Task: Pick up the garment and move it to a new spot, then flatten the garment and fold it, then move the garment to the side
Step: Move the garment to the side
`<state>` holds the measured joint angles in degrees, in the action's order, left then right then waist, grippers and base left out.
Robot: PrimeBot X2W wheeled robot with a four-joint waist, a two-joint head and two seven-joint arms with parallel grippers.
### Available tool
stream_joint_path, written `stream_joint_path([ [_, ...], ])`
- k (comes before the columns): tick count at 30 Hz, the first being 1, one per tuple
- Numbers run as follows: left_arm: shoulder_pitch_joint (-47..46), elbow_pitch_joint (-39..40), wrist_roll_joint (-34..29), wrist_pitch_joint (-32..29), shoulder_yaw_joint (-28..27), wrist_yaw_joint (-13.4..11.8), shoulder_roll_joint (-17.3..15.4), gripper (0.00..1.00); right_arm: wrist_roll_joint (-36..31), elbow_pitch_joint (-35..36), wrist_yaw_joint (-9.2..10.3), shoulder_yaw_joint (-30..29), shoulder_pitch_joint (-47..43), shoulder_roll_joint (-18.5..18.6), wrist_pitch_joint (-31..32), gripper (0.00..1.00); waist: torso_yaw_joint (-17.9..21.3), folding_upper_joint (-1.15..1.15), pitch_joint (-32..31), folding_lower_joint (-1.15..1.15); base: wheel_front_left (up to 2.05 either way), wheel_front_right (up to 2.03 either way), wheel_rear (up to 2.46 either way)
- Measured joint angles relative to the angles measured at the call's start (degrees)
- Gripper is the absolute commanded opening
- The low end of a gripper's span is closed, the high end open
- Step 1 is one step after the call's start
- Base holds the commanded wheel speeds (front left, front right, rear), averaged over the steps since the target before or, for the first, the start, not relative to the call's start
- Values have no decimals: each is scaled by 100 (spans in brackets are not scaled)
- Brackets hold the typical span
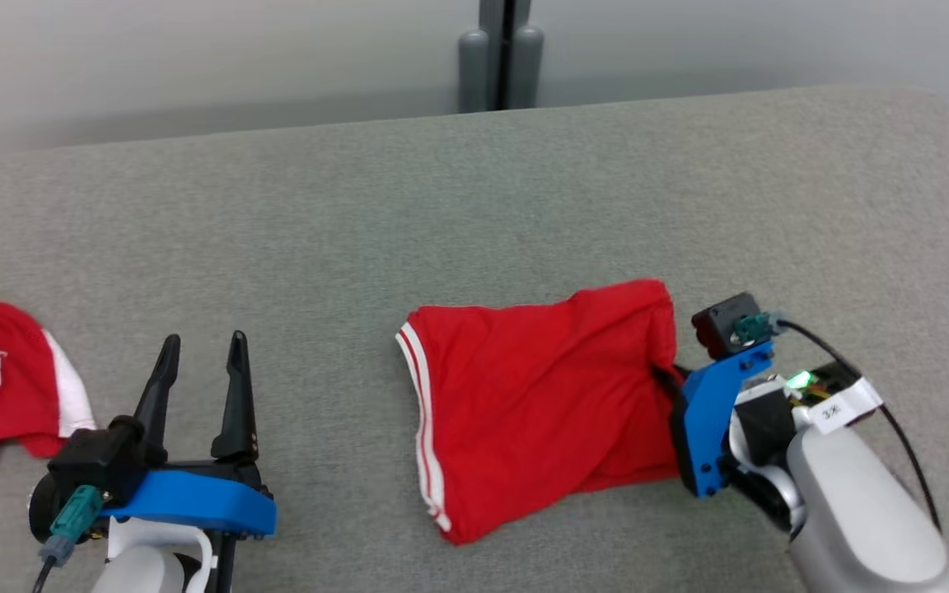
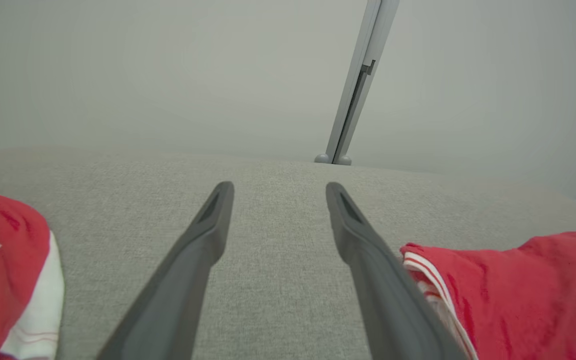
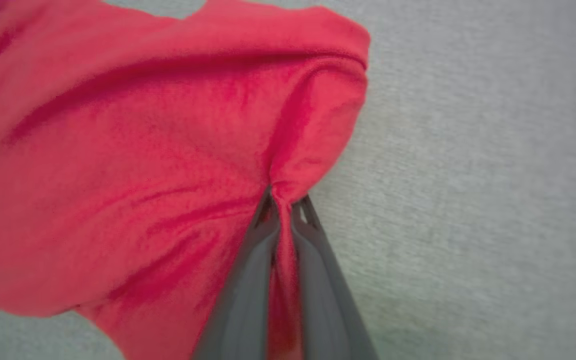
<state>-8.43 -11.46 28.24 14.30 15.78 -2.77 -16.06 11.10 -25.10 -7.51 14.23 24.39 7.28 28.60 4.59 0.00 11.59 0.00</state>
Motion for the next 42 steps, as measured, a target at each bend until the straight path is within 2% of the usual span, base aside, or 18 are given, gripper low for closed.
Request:
stream_joint_path([
  [5,-32,175,-15,26,-115,-43,-120,100,94,542,1,489,477,980,214,0,550,0,273,-1,0,0,0],
  [8,-163,288,-73,35,-153,-47,-216,100,166,568,2,646,840,1516,153,0,887,0,499,-1,0,0,0],
  [12,-440,435,-162,-69,-75,-25,-296,100,201,322,2,766,1267,2120,-256,0,1189,0,833,-1,0,0,0],
  [16,-744,550,-231,-199,-38,-1,-385,100,93,-192,1,749,1706,2480,-931,0,1368,0,1168,-2,0,0,0],
  [23,-1018,706,-316,-427,-8,47,-597,100,-268,-1187,1,368,2265,2647,-1797,0,1515,0,1586,-1,0,0,0],
  [29,-1054,856,-361,-541,-9,44,-728,100,-666,-1825,1,-179,2412,2673,-2290,0,1468,0,1789,-1,0,0,0],
  [33,-1053,891,-353,-548,-12,21,-744,100,-925,-2071,1,-494,2457,2577,-2596,0,1406,0,1842,-1,0,0,0],
  [41,-1029,837,-303,-512,-11,5,-761,100,-1311,-2310,1,-605,2471,2388,-2899,0,1325,0,1759,0,0,0,0],
  [42,-1016,817,-300,-510,-5,5,-757,100,-1325,-2342,1,-623,2472,2375,-2932,32,1315,0,1737,0,0,0,0],
])
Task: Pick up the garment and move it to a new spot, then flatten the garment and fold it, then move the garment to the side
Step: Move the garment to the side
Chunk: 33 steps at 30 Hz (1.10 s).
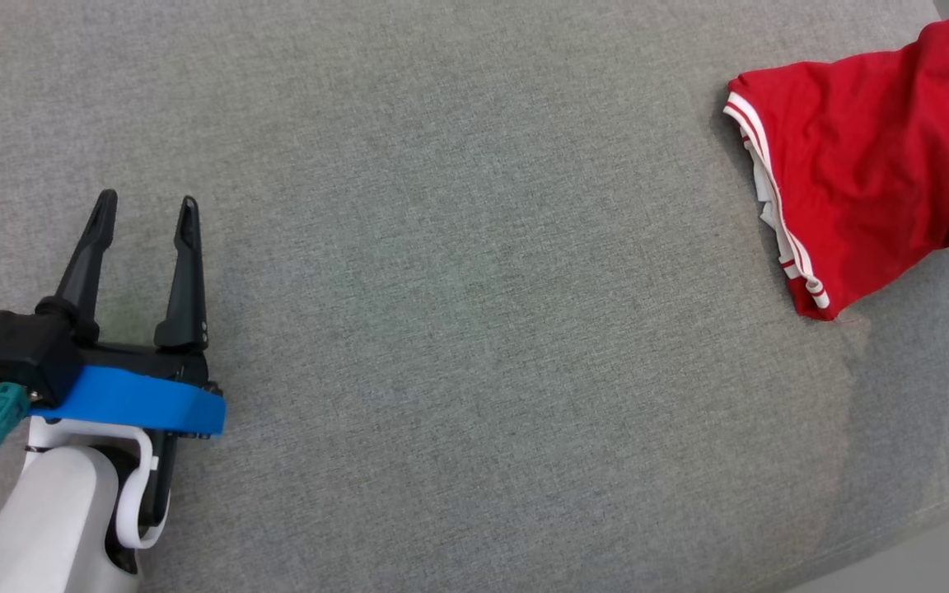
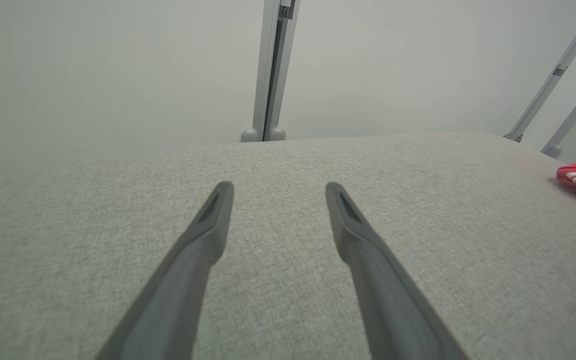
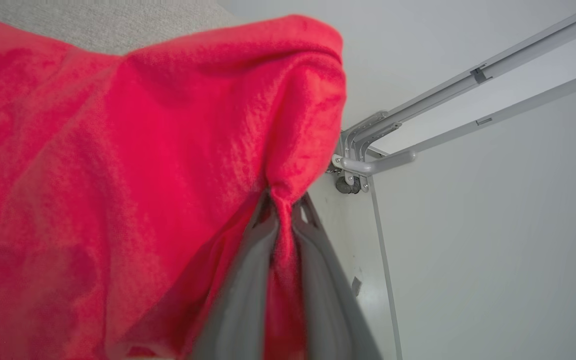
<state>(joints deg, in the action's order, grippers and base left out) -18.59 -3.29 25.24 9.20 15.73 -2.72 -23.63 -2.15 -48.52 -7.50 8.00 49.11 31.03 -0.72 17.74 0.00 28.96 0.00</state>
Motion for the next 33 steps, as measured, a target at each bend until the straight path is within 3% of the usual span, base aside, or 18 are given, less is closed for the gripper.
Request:
stream_joint_path([
  [1,18,-14,1,4,11,-2,9,100,-41,-19,0,-15,1,-3,-65,100,-11,0,-22,0,0,0,0],
  [8,98,-223,81,156,78,-25,148,100,-124,-204,0,-231,4,-9,-557,100,-172,0,-368,0,0,0,0],
  [13,318,-478,194,355,58,-35,325,100,205,-32,1,-444,-299,-341,-1026,100,-375,0,-860,2,0,0,0],
  [24,1281,-610,280,563,-205,-180,626,100,846,1979,1,-419,-2341,-1749,-1372,100,-693,0,-1894,2,0,0,0],
  [29,1599,-649,256,579,-291,-160,770,100,1027,2772,1,-668,-3355,-2306,-1261,100,-967,0,-2289,2,0,0,0],
  [33,1858,-667,223,579,-383,-124,848,100,1037,3252,1,-840,-3983,-2538,-1004,100,-1159,0,-2559,2,0,0,0],
])
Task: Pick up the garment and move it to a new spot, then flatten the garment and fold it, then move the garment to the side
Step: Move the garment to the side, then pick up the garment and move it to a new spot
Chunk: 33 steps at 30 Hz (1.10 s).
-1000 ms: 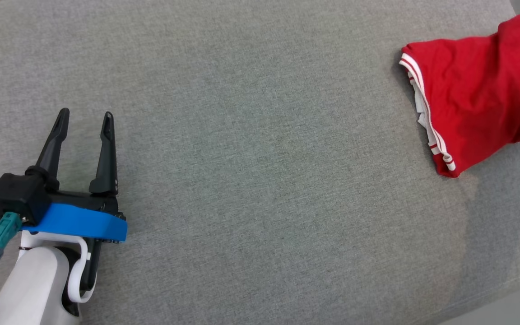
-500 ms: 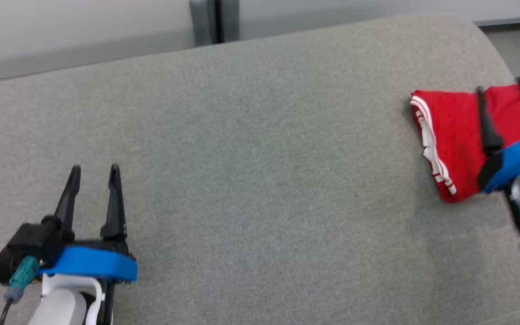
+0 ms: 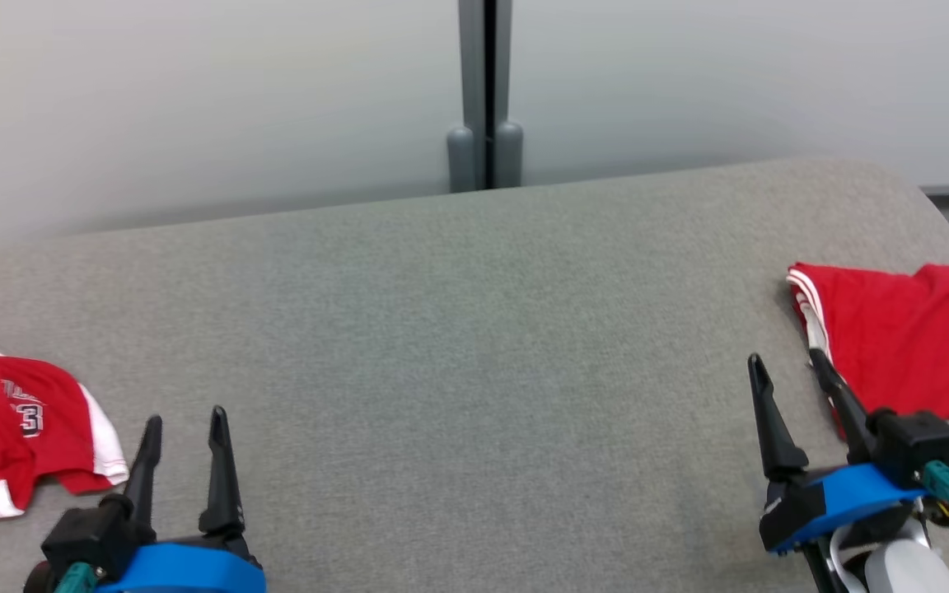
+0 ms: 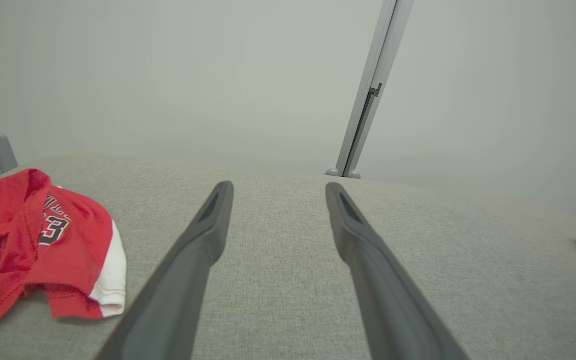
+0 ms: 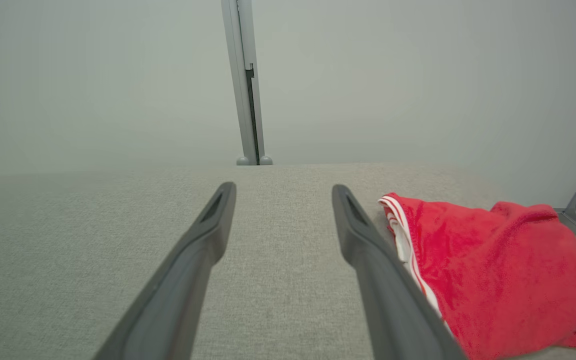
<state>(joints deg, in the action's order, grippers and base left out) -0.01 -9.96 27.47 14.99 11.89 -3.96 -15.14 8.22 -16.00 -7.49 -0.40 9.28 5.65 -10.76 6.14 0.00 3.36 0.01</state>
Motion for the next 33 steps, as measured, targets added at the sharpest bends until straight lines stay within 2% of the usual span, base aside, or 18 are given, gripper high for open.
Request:
stream_joint_path([
  [9,232,-185,-71,1,57,74,177,100,-22,478,1,-215,-632,-191,426,100,-430,0,-372,-1,0,0,0],
  [16,229,-299,-23,-10,63,74,193,100,-62,613,1,-60,-696,-233,619,100,-468,0,-383,-1,0,0,0],
  [33,149,-302,-35,-9,69,74,158,100,-69,612,1,5,-695,-267,632,100,-524,0,-218,-2,0,0,0],
])
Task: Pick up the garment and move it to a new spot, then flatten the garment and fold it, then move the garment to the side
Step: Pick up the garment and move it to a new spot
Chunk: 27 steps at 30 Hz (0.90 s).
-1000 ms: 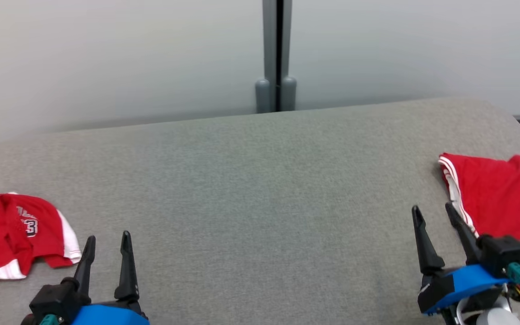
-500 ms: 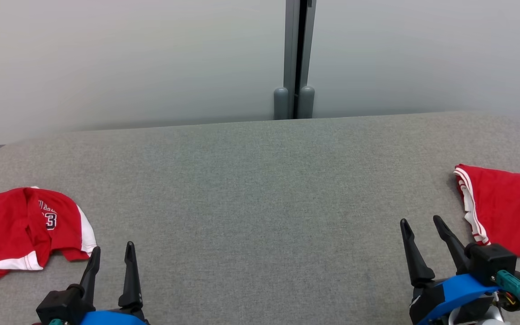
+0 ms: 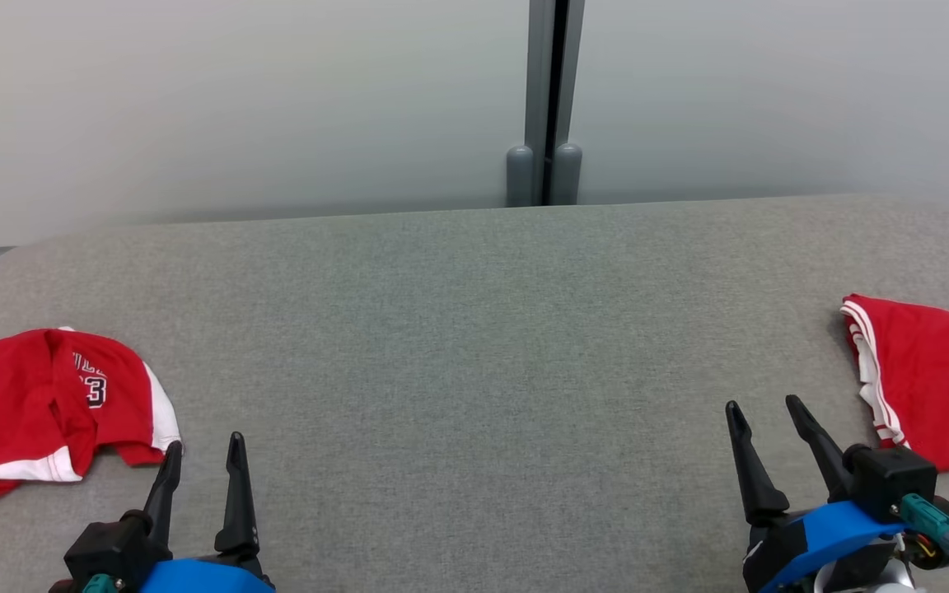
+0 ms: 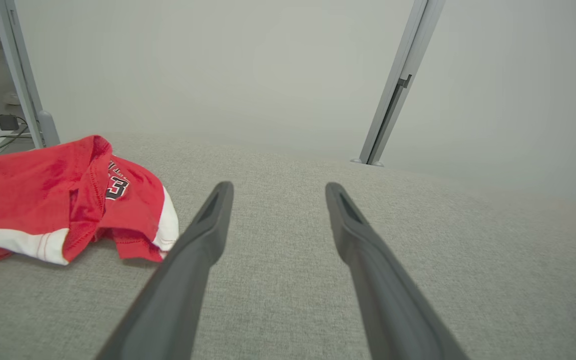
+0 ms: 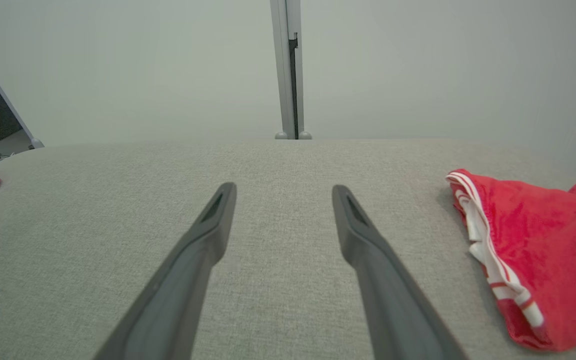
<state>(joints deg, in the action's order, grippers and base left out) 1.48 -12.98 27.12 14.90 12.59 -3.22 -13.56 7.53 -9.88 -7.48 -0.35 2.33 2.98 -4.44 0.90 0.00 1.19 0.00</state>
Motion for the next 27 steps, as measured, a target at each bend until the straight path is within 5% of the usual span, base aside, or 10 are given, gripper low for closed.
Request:
stream_joint_path([
  [9,-41,87,-101,8,-40,-77,-59,100,27,-21,0,112,3,-5,-69,100,-481,0,11,0,0,0,0],
  [27,158,226,-45,9,-176,-179,-92,100,-147,-51,0,256,123,-16,18,100,-2370,0,75,0,0,0,0],
])
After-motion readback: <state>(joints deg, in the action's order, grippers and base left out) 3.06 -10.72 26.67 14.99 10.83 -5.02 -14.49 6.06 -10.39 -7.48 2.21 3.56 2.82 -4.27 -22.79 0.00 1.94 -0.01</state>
